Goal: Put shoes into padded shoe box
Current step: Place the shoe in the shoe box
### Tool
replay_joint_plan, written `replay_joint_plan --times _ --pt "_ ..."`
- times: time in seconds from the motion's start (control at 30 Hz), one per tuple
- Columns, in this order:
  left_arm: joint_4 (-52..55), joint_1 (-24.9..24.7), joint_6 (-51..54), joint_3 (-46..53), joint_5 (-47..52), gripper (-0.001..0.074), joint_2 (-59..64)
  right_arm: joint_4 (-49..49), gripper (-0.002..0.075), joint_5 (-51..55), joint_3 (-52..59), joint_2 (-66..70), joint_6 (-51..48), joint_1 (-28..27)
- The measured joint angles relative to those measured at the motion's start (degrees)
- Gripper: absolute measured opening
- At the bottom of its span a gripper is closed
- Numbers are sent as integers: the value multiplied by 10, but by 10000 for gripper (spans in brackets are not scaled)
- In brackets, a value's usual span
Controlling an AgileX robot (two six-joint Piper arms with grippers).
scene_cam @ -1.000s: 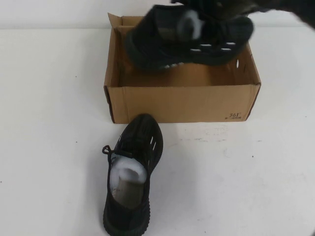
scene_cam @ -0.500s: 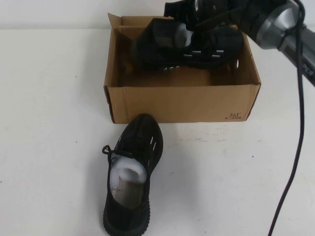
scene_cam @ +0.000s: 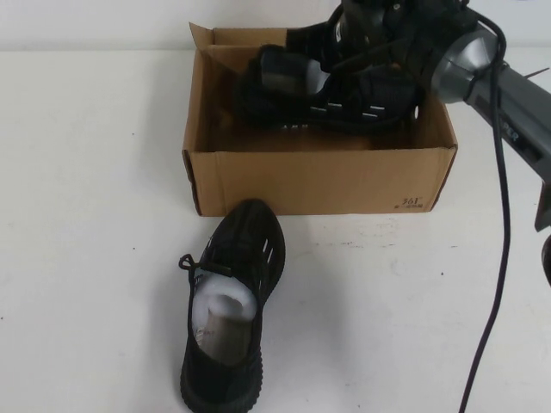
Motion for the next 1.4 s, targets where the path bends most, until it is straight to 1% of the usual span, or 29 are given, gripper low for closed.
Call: replay_joint_plan --times 0.1,0.63,1.07,1.4 --pt "0 0 0 0 0 -4 0 13 -4 -6 0 3 -8 0" --pt "0 0 0 0 0 -4 0 17 -4 -11 0 21 -8 -3" --pt "0 0 0 0 0 -4 0 -7 -4 -65 0 39 -8 -8" --pt "0 0 0 0 0 -4 0 -2 -4 -67 0 44 -113 -8"
